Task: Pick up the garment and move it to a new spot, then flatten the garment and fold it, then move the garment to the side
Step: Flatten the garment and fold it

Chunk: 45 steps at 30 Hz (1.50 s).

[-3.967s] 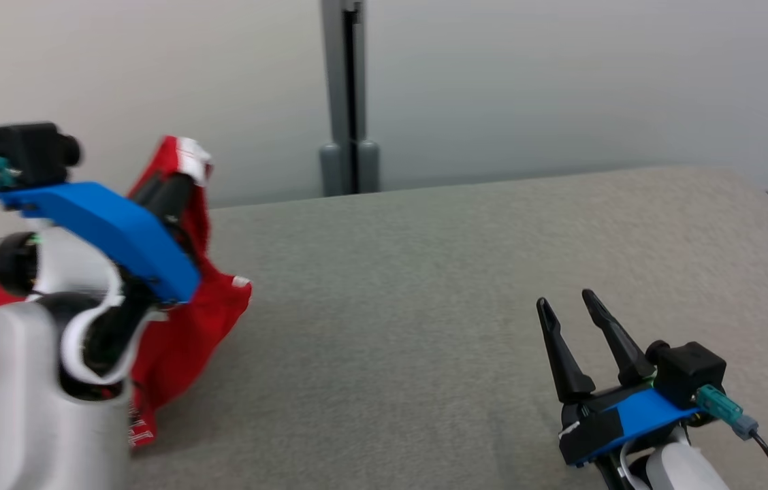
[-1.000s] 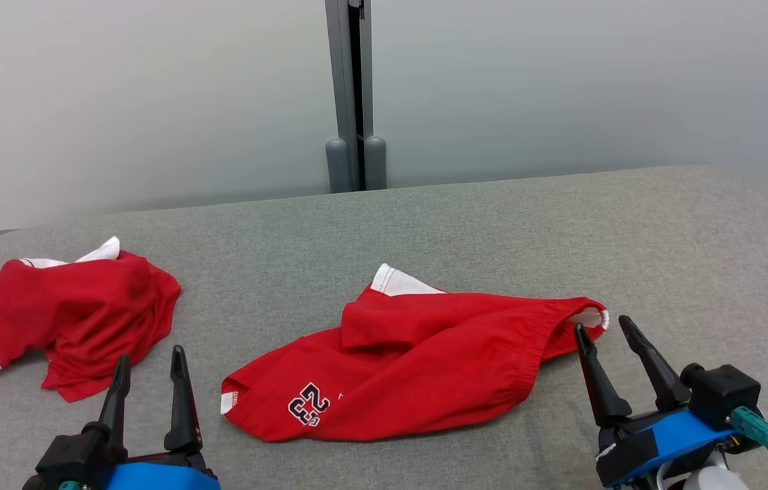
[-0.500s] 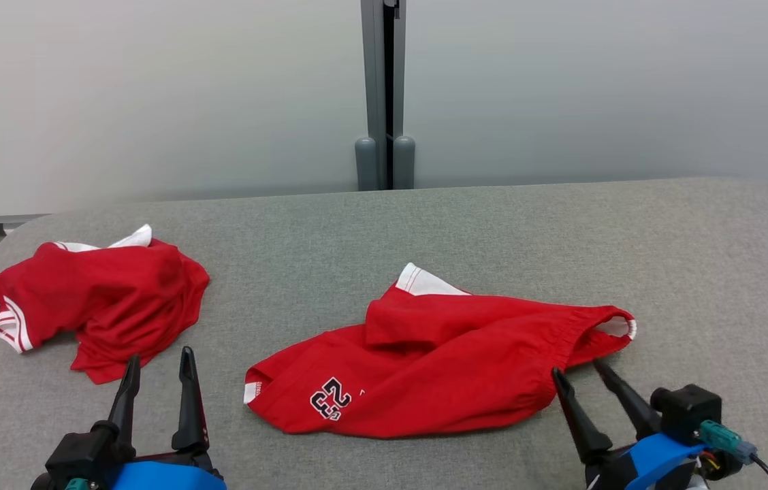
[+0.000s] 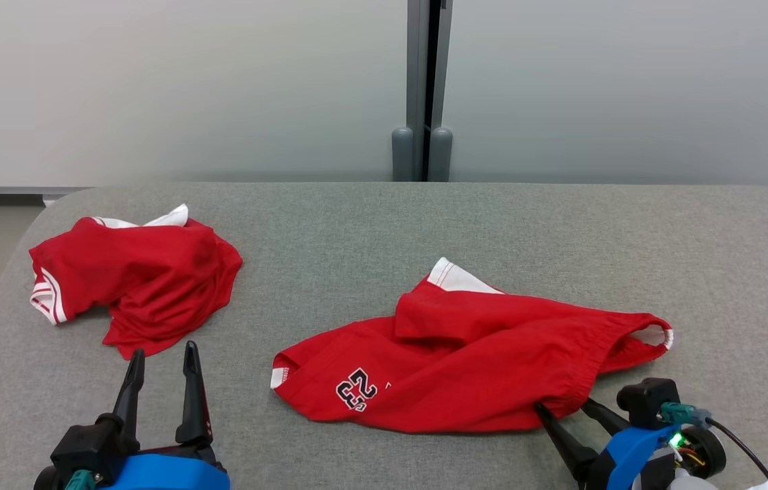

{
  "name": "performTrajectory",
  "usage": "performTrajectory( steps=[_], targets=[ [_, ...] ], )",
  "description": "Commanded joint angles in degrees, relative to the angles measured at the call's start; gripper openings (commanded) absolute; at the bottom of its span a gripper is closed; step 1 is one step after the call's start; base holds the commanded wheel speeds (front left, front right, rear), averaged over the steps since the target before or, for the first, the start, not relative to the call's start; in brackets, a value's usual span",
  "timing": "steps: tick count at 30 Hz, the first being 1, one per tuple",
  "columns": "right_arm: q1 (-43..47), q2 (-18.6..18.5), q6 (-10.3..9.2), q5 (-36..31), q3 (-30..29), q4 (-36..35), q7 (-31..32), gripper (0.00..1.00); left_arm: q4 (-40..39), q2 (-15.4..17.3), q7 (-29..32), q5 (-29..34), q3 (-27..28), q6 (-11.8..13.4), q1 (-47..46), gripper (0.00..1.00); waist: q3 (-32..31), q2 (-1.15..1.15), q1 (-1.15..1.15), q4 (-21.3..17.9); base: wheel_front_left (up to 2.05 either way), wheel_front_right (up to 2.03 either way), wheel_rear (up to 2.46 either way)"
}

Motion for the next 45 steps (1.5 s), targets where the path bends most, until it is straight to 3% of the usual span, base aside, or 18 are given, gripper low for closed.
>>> performTrajectory(
  steps=[1,2,3,4,11,17,23,26,29,35,39,40,41,42,45],
  targets=[
    [-1.1,-0.5,0.01,0.2,0.4,0.3,-0.5,0.84,0.1,0.0,-0.2,0.3,0.1,-0.3,-1.0,1.00,0.3,0.00,0.00,0.3,0.00,0.00,0.00],
    [-1.5,-0.7,0.01,0.5,1.2,0.6,-0.8,0.55,0.2,-0.1,-0.2,0.3,0.2,-0.3,-1.2,1.00,0.3,0.00,0.00,0.4,0.00,0.00,0.00],
    [-1.7,-0.9,0.01,0.8,2.3,0.5,-1.0,0.39,0.3,-0.2,-0.2,0.4,0.3,-0.4,-1.3,1.00,0.5,0.00,0.00,0.6,0.00,0.00,0.00],
    [-2.0,-1.1,0.01,1.1,3.4,0.3,-1.2,0.00,0.4,-0.2,-0.2,0.5,0.4,-0.4,-1.3,1.00,0.5,0.00,0.00,0.7,0.00,0.00,0.00],
    [-1.8,-6.6,0.01,11.4,9.6,-8.9,0.4,0.00,0.8,-0.6,-0.2,0.4,1.1,-0.8,-1.2,1.00,0.9,0.00,0.00,0.8,0.00,0.00,0.00],
    [-3.4,-14.7,0.01,24.6,10.5,-22.3,2.4,0.00,1.2,-0.7,-0.2,0.7,1.1,-1.0,-1.7,1.00,0.9,0.00,0.00,1.0,0.00,0.00,0.00],
    [-8.2,-20.2,0.01,36.0,9.9,-27.5,6.0,0.00,1.5,-0.8,-0.2,0.7,0.3,-1.3,-2.9,1.00,2.3,0.00,0.00,3.3,0.00,0.00,0.00],
    [-11.8,-21.5,0.01,40.7,9.3,-25.3,8.8,0.00,1.6,-0.8,-0.2,0.4,-0.2,-1.4,-3.8,1.00,3.7,0.00,0.00,5.2,0.00,0.00,0.00],
    [-15.5,-22.6,0.01,43.9,8.9,-18.8,12.2,0.00,1.9,-0.9,-0.2,-0.8,-1.4,-1.1,-4.8,1.00,5.1,0.00,0.00,7.4,0.00,0.00,0.00],
    [-21.9,-21.5,0.01,45.8,9.3,-2.2,15.6,0.00,2.3,-0.9,-0.2,-2.6,-3.6,-0.6,-6.4,1.00,7.5,0.00,0.00,11.8,0.00,0.00,0.00],
    [-23.4,-20.8,0.01,46.2,10.4,5.3,16.3,0.00,2.6,-0.9,-0.2,-2.9,-4.6,-0.4,-6.8,1.00,7.8,0.00,0.00,13.5,0.00,0.00,0.00],
    [-23.5,-20.5,0.01,46.3,10.6,6.6,15.8,0.13,2.7,-0.9,-0.2,-3.0,-4.7,-0.3,-6.8,1.00,7.7,0.00,0.00,13.6,0.00,0.00,0.00],
    [-23.3,-19.9,0.01,46.6,10.8,7.6,15.5,0.45,2.7,-0.9,-0.2,-3.0,-4.8,-0.1,-6.8,1.00,7.5,0.00,0.00,13.6,0.00,0.00,0.00],
    [-22.9,-19.1,0.01,47.0,11.0,8.1,15.2,1.00,2.8,-0.9,-0.2,-2.9,-4.8,-0.1,-6.7,1.00,7.1,0.00,0.00,13.3,0.00,0.00,0.00],
    [-22.0,-18.6,0.01,46.5,11.9,8.2,13.1,1.00,2.8,-0.9,-0.2,-2.5,-4.5,0.0,-6.5,1.00,6.2,0.00,0.00,11.9,0.00,0.00,0.00]
  ],
)
